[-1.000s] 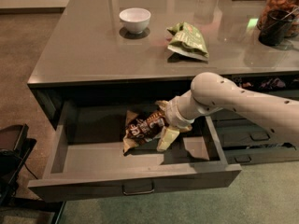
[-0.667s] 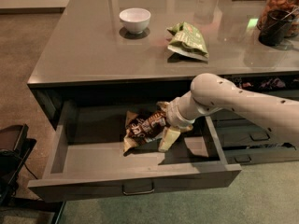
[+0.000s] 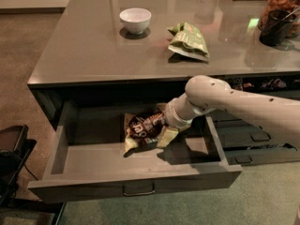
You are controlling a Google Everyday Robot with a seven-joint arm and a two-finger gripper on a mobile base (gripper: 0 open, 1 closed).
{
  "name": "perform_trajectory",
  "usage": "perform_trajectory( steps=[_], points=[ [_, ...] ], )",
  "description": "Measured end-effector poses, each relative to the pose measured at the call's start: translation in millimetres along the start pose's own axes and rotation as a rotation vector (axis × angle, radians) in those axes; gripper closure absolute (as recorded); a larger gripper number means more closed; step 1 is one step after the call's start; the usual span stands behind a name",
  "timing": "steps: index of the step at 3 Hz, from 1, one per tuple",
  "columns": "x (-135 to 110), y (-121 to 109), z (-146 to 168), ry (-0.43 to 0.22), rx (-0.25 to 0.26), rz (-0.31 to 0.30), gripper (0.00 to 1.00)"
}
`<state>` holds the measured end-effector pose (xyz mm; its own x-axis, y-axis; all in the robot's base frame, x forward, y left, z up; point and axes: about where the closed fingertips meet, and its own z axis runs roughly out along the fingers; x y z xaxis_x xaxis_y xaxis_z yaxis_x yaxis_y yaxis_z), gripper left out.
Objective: Pick brown chip bag from top drawer and place on counter
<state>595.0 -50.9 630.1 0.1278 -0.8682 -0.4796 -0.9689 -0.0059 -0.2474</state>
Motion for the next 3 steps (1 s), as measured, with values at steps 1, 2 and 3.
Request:
perform_trajectory(
  steps=[1, 2, 3],
  points=[
    [2.9, 4.5, -8.5, 0.012, 0.01, 0.022, 0.42],
    [2.9, 4.6, -8.5, 0.012, 0.01, 0.022, 0.66],
    [2.9, 5.5, -8.6, 0.009, 0.008, 0.024, 0.89]
  ],
)
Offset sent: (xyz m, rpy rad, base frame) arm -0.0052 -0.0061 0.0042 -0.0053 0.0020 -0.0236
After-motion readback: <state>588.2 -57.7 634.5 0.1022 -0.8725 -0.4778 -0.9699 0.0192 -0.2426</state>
